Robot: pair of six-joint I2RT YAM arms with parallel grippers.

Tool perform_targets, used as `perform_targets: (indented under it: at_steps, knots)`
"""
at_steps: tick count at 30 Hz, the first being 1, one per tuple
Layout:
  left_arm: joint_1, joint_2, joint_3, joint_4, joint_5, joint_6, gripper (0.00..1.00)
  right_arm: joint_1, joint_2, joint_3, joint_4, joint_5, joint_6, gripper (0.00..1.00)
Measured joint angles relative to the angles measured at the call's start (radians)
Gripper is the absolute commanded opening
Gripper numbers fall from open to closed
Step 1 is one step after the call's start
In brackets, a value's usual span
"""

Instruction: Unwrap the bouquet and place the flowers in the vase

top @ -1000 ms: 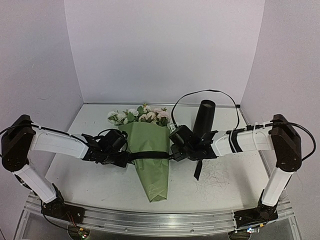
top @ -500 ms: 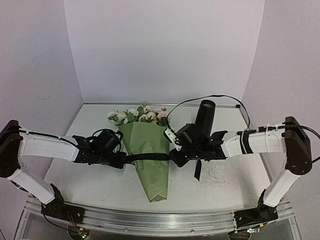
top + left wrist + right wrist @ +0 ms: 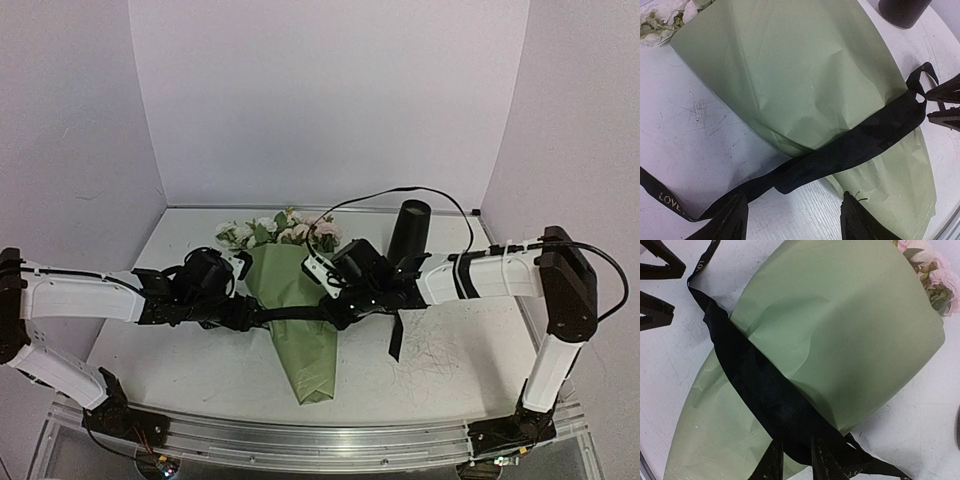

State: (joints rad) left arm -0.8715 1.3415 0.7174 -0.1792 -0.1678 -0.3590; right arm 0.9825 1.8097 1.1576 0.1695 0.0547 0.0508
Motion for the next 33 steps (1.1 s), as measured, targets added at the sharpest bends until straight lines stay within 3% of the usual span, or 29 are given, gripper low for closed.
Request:
perform_targets:
  at_steps: [22, 24, 27, 33]
  knots:
    - [0.000, 0.100, 0.015, 0.015, 0.011, 0.020, 0.64, 0.000, 0.073, 0.014, -0.043, -0.025, -0.012, 0.28]
    - [0.000, 0.107, 0.024, 0.016, 0.012, 0.021, 0.64, 0.000, 0.073, 0.014, -0.043, -0.029, -0.013, 0.25]
    - [0.000, 0.113, 0.034, 0.020, 0.012, 0.021, 0.64, 0.000, 0.073, 0.014, -0.044, -0.035, -0.020, 0.00]
    - [0.000, 0.128, 0.046, 0.023, 0.016, 0.021, 0.63, 0.000, 0.072, 0.014, -0.052, -0.039, -0.020, 0.00]
